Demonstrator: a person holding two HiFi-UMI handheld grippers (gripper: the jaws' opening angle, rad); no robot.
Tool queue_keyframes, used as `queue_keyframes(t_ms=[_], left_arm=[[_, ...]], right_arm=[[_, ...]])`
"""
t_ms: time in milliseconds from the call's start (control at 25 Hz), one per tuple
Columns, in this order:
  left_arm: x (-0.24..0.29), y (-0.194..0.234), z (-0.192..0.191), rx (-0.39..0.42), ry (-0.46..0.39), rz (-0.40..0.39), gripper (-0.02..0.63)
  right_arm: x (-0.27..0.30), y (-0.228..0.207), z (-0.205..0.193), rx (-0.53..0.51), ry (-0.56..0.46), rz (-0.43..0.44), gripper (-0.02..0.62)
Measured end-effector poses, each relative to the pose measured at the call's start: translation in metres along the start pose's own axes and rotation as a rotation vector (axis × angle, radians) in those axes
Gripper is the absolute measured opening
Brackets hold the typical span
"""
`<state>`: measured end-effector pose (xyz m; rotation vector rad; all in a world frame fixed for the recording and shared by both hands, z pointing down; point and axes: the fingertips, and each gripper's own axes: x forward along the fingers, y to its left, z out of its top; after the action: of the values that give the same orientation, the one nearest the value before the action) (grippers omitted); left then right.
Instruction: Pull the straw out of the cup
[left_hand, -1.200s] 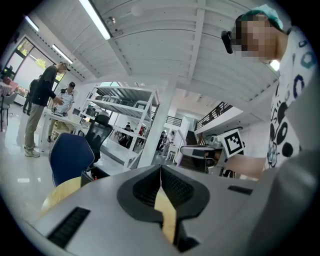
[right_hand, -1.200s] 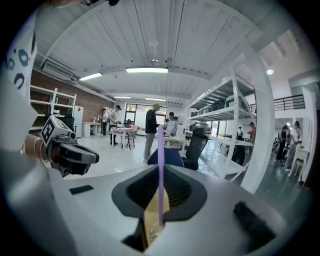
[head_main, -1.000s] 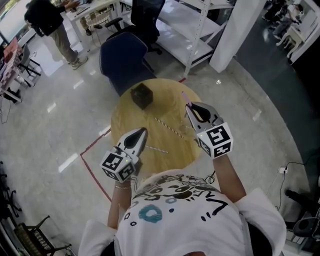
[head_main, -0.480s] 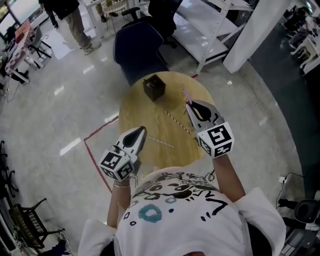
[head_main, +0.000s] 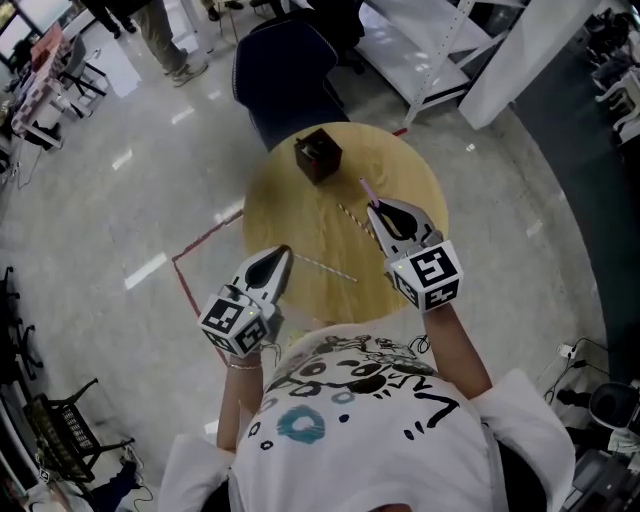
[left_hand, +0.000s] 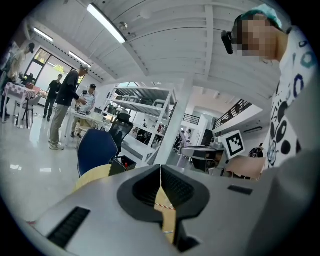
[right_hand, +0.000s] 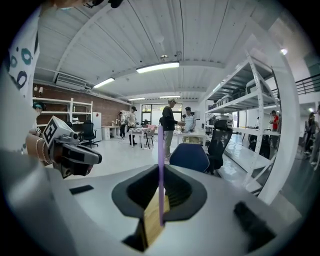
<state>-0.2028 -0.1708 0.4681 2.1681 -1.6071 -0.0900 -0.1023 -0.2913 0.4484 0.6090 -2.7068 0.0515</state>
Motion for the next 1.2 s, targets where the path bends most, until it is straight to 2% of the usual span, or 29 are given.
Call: queue_keyframes(t_ms=[160, 520, 920, 1200], left_arm=[[0.001, 0.004, -0.007, -0.015, 0.009, 0.002, 0.017], [0.013, 0.006, -0.021, 0.015, 0.053, -0.005, 0.017], [0.023, 0.0, -0.018, 0.033, 0.039, -0.037, 0.017], [0.026, -0.005, -0.022, 0.03, 0.058, -0.054, 0.017]], right_arm=[[0.005, 0.004, -0.012, 0.012, 0.018, 0.015, 0.044], [0.004, 0.02, -0.04, 0.058, 0.048, 0.052, 0.044], [-0.004, 0.016, -0.074, 0.157, 0.082, 0.026, 0.044], [-0.009, 0.015, -0.089, 0.2, 0.092, 0.022, 0.044]])
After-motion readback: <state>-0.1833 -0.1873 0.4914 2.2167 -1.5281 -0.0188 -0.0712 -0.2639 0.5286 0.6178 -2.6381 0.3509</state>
